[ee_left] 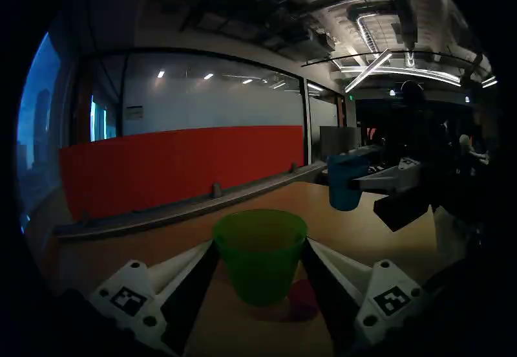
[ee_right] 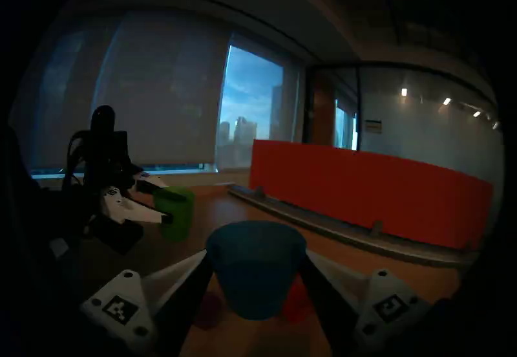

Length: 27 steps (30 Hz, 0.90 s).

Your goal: Pour water

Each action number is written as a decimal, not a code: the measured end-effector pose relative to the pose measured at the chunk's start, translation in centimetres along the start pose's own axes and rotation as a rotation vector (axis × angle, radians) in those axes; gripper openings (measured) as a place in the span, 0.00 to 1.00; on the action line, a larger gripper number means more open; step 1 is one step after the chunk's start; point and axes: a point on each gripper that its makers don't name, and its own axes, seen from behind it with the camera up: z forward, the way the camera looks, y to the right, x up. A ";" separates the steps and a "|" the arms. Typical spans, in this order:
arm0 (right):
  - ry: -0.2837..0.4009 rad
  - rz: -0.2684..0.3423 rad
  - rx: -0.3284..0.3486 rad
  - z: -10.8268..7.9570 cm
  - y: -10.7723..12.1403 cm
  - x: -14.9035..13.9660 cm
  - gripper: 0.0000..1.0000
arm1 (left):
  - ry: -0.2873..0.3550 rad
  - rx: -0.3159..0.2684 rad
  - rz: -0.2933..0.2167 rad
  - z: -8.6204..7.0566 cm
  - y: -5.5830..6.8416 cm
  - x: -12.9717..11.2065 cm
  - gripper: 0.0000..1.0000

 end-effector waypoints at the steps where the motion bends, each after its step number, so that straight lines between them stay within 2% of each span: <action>1: 0.001 -0.008 0.004 0.1 -0.1 0.2 0.89 | 0.000 -0.001 -0.001 -0.1 0.1 -0.1 0.86; 17: 0.004 -0.142 0.046 1.8 -0.7 2.9 0.89 | 0.009 -0.017 -0.014 -0.6 1.6 -0.7 0.85; 27: 0.000 -0.237 0.059 2.9 -0.8 4.2 0.89 | 0.015 -0.037 -0.018 -0.4 2.5 -0.8 0.85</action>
